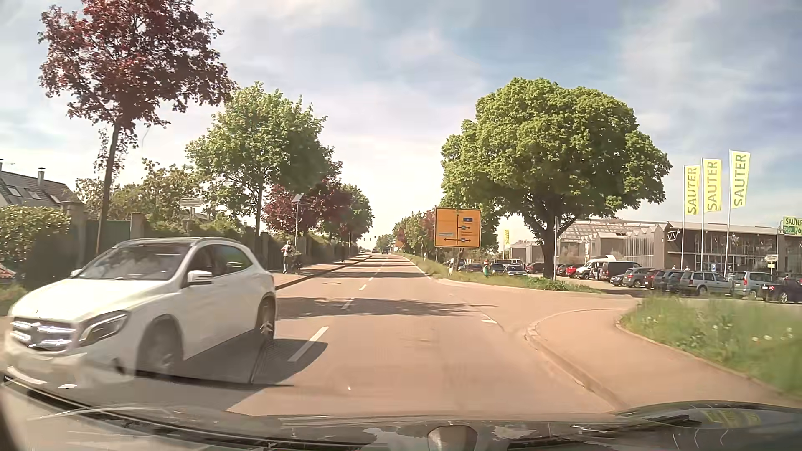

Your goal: Follow the waypoints while adhering to traffic rules and regulations

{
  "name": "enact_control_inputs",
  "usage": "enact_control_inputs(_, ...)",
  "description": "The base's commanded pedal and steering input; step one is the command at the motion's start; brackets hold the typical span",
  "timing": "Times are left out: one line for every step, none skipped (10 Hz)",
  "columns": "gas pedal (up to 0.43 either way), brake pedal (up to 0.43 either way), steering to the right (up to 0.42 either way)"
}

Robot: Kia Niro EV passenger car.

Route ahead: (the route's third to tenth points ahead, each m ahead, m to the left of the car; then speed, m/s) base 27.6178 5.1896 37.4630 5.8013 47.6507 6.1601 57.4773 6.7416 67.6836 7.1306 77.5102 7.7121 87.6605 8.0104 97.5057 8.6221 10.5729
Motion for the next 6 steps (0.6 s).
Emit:
enact_control_inputs(0.118,0.0,-0.004)
enact_control_inputs(0.118,0.0,-0.004)
enact_control_inputs(0.118,0.0,-0.004)
enact_control_inputs(0.118,0.0,-0.004)
enact_control_inputs(0.118,0.0,-0.004)
enact_control_inputs(0.118,0.0,-0.004)
